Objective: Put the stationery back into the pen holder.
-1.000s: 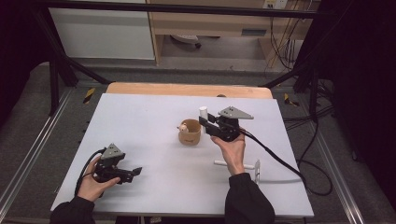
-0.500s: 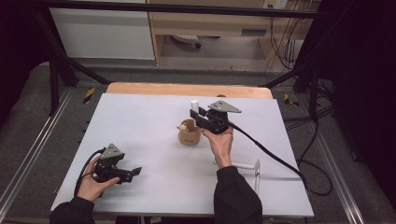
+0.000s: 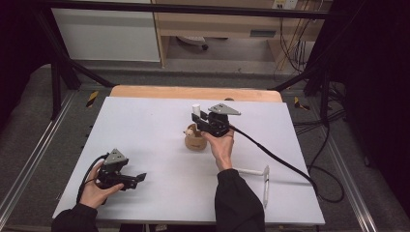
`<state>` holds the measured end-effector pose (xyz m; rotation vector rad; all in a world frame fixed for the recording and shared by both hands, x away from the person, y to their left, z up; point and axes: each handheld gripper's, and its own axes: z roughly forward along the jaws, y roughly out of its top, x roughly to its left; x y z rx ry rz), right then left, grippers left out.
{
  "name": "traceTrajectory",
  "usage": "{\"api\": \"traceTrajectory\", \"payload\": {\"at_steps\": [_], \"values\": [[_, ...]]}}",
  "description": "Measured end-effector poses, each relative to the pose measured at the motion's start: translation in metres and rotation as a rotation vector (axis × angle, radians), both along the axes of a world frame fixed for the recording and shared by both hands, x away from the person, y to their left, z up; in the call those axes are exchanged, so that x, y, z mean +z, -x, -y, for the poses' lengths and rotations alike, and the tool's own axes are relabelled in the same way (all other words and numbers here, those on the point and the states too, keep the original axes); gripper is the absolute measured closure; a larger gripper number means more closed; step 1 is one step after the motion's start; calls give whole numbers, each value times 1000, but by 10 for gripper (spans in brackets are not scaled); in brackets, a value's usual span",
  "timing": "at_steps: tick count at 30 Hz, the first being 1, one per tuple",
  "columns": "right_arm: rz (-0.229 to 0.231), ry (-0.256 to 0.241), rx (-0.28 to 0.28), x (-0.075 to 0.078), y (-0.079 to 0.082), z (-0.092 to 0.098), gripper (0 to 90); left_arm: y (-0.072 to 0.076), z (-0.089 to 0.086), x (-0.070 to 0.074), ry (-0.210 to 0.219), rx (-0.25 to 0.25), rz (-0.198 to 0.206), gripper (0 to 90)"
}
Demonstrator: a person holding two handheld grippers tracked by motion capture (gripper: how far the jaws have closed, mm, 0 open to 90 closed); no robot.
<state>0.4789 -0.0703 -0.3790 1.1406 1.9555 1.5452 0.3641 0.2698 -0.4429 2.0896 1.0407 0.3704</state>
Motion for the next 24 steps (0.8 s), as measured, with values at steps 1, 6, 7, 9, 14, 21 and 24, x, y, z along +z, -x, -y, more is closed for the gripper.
{"api": "traceTrajectory", "payload": {"at_steps": [1,6,7,9,14,21,24], "values": [[-5,-1,0,-2,-1,-1,668,0,0,0,1,0,-2,62],[-23,-1,2,-14,-4,-3,668,0,0,0,2,1,-2,62],[-26,-2,0,-16,-4,-3,668,0,0,0,2,1,-1,62],[-31,-2,0,-19,-5,-2,668,0,0,0,2,1,-3,62],[-39,-5,6,-26,-5,-3,668,0,0,0,2,-1,-2,62],[-49,0,11,-37,-3,0,668,0,1,-1,-2,-8,-5,62],[-50,-2,16,-41,-1,1,668,0,1,-1,-2,-8,-4,62]]}}
